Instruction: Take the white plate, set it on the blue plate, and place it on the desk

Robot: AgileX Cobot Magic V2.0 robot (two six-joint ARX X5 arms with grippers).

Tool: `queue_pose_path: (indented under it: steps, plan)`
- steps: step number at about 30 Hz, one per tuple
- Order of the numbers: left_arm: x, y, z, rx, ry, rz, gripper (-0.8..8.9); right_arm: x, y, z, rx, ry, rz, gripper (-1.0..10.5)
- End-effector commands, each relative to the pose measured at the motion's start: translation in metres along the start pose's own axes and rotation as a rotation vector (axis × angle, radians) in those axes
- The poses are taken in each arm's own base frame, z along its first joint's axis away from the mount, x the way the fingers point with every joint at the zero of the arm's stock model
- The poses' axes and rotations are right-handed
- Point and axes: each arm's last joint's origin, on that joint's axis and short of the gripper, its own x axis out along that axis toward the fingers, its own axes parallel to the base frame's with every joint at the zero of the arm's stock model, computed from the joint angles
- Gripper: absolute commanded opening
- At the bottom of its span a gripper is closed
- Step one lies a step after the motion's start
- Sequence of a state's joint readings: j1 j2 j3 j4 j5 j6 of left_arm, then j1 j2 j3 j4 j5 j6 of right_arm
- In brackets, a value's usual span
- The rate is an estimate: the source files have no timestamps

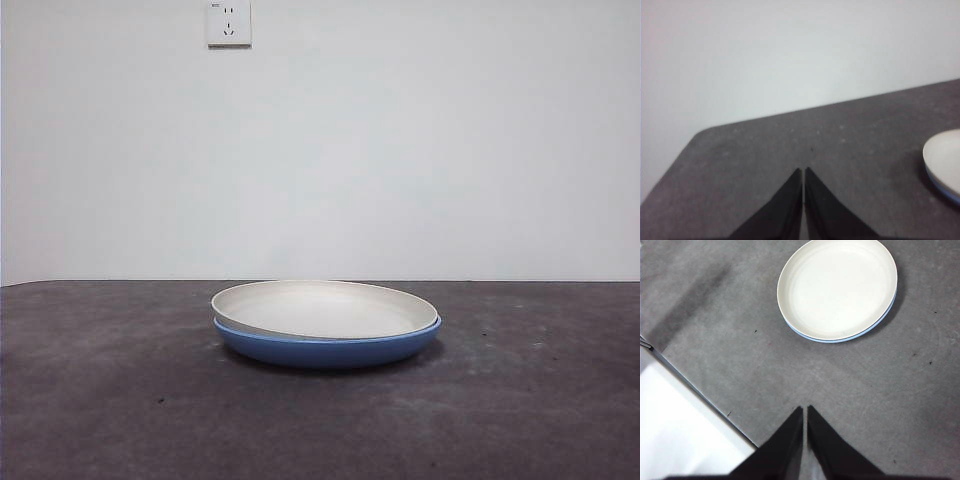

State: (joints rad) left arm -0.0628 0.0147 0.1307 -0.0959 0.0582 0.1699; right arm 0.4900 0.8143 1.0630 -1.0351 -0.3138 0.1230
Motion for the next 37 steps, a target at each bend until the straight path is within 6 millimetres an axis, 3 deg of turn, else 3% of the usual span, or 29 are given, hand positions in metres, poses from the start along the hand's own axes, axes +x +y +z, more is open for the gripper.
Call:
queue_pose_path:
  steps: [1, 16, 37]
  plan:
    - [0.001, -0.001, -0.008, -0.008, 0.029, -0.001, 0.09, -0.001, 0.002, 0.004, -0.017, -0.014, 0.006, 0.1]
    - [0.006, -0.007, -0.047, -0.038, 0.193, -0.027, 0.09, -0.001, 0.002, 0.004, -0.017, -0.014, 0.006, 0.1]
    - [0.006, -0.007, -0.048, -0.048, 0.196, -0.027, 0.09, -0.001, 0.002, 0.004, -0.017, -0.014, 0.006, 0.1]
